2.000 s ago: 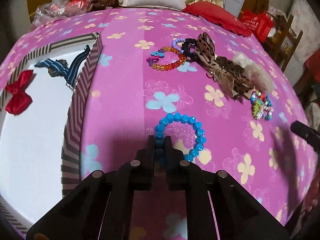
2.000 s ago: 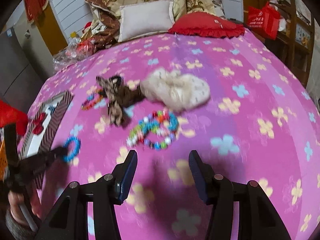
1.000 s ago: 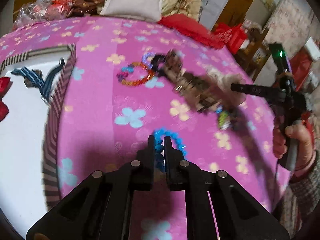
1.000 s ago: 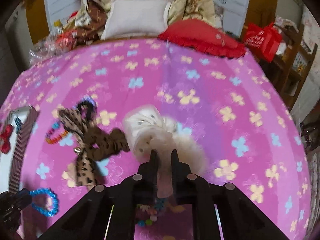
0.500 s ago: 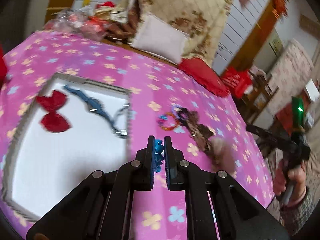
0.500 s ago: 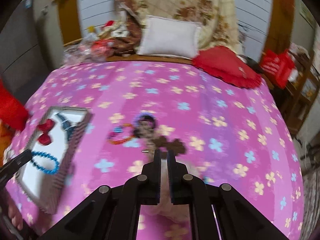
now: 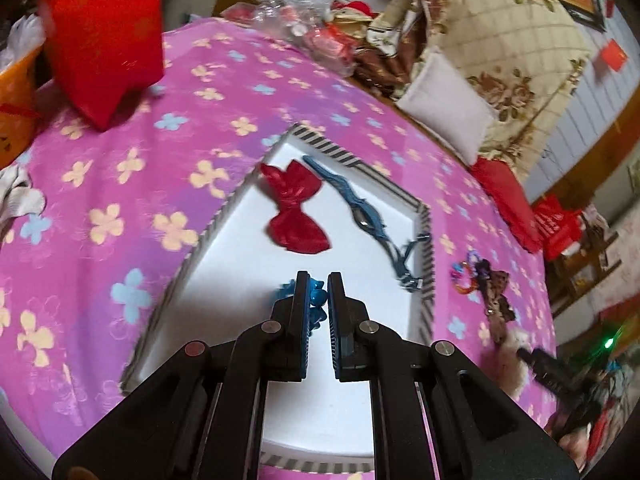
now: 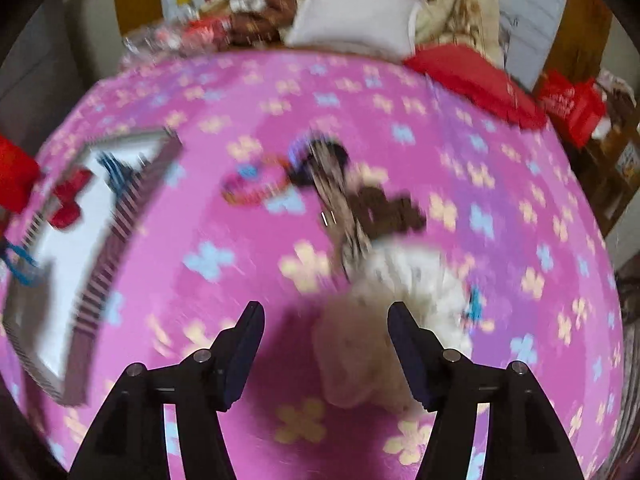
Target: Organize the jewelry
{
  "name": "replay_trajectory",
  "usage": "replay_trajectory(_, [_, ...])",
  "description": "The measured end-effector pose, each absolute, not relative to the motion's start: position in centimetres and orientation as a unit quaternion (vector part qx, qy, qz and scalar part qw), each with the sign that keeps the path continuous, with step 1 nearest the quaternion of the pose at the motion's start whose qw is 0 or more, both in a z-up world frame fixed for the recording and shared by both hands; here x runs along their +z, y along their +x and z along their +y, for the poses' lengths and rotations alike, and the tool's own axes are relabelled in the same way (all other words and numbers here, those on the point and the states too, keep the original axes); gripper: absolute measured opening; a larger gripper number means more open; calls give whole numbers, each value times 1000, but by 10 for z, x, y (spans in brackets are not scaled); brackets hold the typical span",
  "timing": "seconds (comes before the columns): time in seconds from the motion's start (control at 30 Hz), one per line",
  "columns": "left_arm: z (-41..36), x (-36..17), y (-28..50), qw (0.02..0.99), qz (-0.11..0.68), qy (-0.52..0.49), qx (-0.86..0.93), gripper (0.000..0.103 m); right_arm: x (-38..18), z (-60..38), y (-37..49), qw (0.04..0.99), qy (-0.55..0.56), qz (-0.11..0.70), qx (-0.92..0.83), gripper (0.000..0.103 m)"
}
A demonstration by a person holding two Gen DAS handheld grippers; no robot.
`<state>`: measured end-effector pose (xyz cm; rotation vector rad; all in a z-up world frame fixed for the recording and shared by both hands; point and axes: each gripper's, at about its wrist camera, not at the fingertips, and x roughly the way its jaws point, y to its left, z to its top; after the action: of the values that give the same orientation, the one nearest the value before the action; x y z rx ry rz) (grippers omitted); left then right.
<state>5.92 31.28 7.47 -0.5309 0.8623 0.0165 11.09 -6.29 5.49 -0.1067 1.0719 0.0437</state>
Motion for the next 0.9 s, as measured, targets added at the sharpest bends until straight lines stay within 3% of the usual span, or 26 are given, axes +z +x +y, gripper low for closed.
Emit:
replay_trajectory(0.13, [306, 68, 63, 872, 425, -242, 11, 7, 25, -68, 115, 852, -73, 518, 0, 60])
replay_trajectory(0.23, [299, 68, 66, 875, 428, -224, 19, 7, 16, -76, 119, 844, -77, 530, -19, 18])
replay_trajectory(0.3, [299, 67, 68, 874, 431, -223, 23, 7, 24, -86, 116, 849, -70, 522, -28, 12])
replay_trajectory(0.67, [311, 54, 69, 854, 467, -222, 62, 7, 133, -35, 81, 893, -34, 444, 66, 11])
replay_trajectory(0.9, [333, 39, 68, 835, 482, -248, 96, 7, 123, 77, 93, 842, 15, 493, 218, 11])
